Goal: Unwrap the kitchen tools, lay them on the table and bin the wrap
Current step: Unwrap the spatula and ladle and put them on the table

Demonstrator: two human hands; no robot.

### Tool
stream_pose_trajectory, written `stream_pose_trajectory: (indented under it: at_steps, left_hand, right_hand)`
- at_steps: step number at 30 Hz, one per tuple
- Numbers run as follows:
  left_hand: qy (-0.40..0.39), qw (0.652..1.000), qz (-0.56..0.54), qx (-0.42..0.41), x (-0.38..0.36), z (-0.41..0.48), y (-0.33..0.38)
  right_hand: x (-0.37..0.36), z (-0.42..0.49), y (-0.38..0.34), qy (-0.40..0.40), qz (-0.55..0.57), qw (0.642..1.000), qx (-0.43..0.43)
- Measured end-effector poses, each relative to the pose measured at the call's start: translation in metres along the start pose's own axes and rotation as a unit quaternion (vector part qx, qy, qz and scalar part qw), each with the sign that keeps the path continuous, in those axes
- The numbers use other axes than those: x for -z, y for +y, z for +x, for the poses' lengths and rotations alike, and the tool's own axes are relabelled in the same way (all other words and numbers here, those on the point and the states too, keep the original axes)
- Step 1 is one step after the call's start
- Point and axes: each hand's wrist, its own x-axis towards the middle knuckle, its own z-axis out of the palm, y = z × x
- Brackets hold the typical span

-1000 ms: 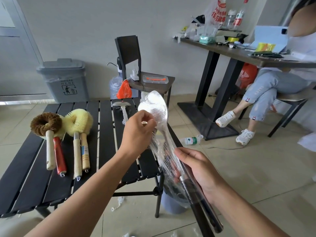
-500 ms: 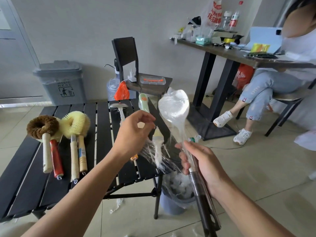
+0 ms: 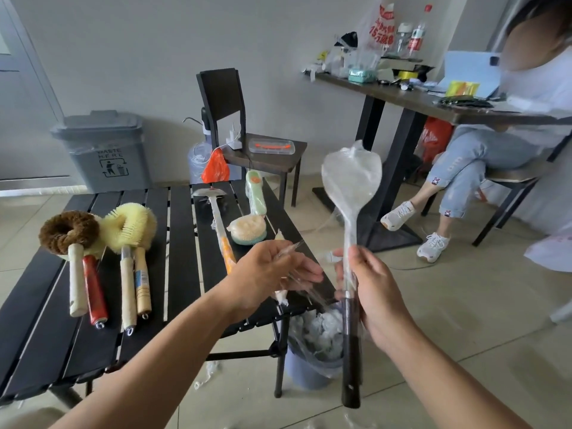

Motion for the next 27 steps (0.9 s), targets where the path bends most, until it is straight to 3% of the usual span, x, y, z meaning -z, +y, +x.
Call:
stream_pose_trajectory:
  at_steps: [3,6,12,15,18,22,27]
  left_hand:
    - [0.068,0.993,-0.094,0.014,-0.015,0.005,-0.007]
    - [0.113,0.985,-0.131,0.012,-0.025,0.008,-0.013]
    - [0.212,0.973,-0.086,-0.032,-0.011,0.013,-0.007]
    - [0.214,0.973,-0.074,-0.030,-0.006,0.012,-0.003]
    - [0.229,0.973,0.009,-0.013,-0.008,0.007,0.003]
    - [0.155,0.975,0.145,-0.070,-0.014,0.003,0.006]
    - [0.251,0.948,0.157,-0.119,-0.018,0.010,0.002]
  right_hand:
    - [-0.001,0.001,-0.001,-0.013,0.029,0.999,-0.002]
    - [-0.004,-0.003,0.001,-0.052,-0.013,0.999,0.002]
    - [-0.004,-0.007,-0.002,-0.114,0.010,0.992,-0.054]
    - [-0.007,-0.009,-0.001,-0.131,0.022,0.989,-0.071]
    - [-0.009,-0.009,0.001,-0.124,0.044,0.988,-0.086]
    - [-0.010,-0.010,0.010,-0.131,0.035,0.988,-0.071]
    - [-0.017,-0.011,0.019,-0.076,-0.065,0.994,-0.033]
